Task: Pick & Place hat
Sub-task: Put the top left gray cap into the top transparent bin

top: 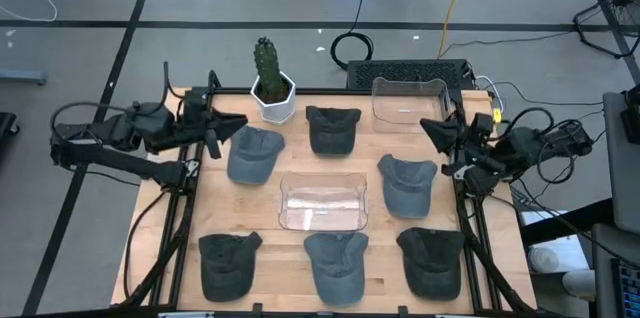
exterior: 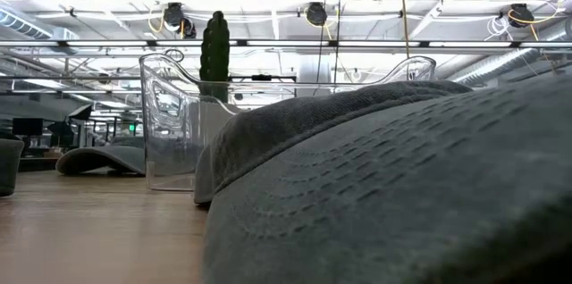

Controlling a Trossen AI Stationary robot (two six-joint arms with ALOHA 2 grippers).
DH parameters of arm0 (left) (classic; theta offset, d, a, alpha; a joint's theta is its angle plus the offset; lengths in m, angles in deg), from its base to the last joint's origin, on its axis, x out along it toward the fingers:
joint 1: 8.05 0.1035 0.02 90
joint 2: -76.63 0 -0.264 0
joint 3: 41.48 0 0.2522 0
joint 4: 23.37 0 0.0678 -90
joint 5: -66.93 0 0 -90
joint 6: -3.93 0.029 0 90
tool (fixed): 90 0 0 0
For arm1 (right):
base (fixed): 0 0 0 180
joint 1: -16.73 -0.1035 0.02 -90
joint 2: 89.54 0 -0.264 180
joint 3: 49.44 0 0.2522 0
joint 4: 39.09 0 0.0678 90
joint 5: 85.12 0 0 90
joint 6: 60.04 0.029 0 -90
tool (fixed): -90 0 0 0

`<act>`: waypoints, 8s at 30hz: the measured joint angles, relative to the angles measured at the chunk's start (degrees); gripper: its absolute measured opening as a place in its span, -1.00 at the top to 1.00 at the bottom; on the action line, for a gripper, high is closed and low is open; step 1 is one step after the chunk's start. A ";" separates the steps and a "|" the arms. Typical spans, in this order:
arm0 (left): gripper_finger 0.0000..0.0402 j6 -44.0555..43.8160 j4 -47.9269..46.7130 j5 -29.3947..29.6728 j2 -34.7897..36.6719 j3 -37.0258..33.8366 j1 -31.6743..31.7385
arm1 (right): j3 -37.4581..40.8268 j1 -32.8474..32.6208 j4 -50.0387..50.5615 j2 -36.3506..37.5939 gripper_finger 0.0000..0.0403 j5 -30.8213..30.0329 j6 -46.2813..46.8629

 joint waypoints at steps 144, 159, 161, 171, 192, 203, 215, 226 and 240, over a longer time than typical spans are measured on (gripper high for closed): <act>0.97 53.90 -44.03 -33.63 -30.12 18.75 18.16 | -34.85 22.18 29.00 -37.73 0.30 33.55 14.29; 0.97 47.66 -41.90 -36.86 -38.03 27.06 10.49 | -55.45 25.31 38.69 -59.26 0.30 54.58 -0.80; 0.98 46.58 -39.82 -37.49 -38.91 27.96 9.98 | -55.55 25.10 38.61 -60.65 0.30 56.67 -0.94; 0.97 44.92 -33.91 -38.26 -39.63 28.47 8.19 | -55.57 23.23 41.63 -64.30 0.30 58.95 -2.37; 0.94 49.32 -34.43 -38.30 -39.58 28.45 5.88 | -54.50 24.44 40.77 -63.64 0.18 58.82 -0.50; 0.94 49.91 -34.36 -38.03 -39.58 28.42 5.94 | -54.46 23.23 43.56 -64.58 -0.01 58.69 2.82; 0.95 49.68 -32.08 -35.25 -39.58 28.38 6.10 | -54.46 23.23 43.75 -64.51 0.54 58.96 3.87; 0.91 48.05 -31.02 -34.64 -39.58 28.38 6.10 | -52.59 22.77 43.62 -64.58 0.97 61.53 2.28; 0.64 47.26 -30.65 -31.17 -39.02 28.42 6.10 | -51.77 22.35 46.67 -64.56 1.00 58.39 -2.00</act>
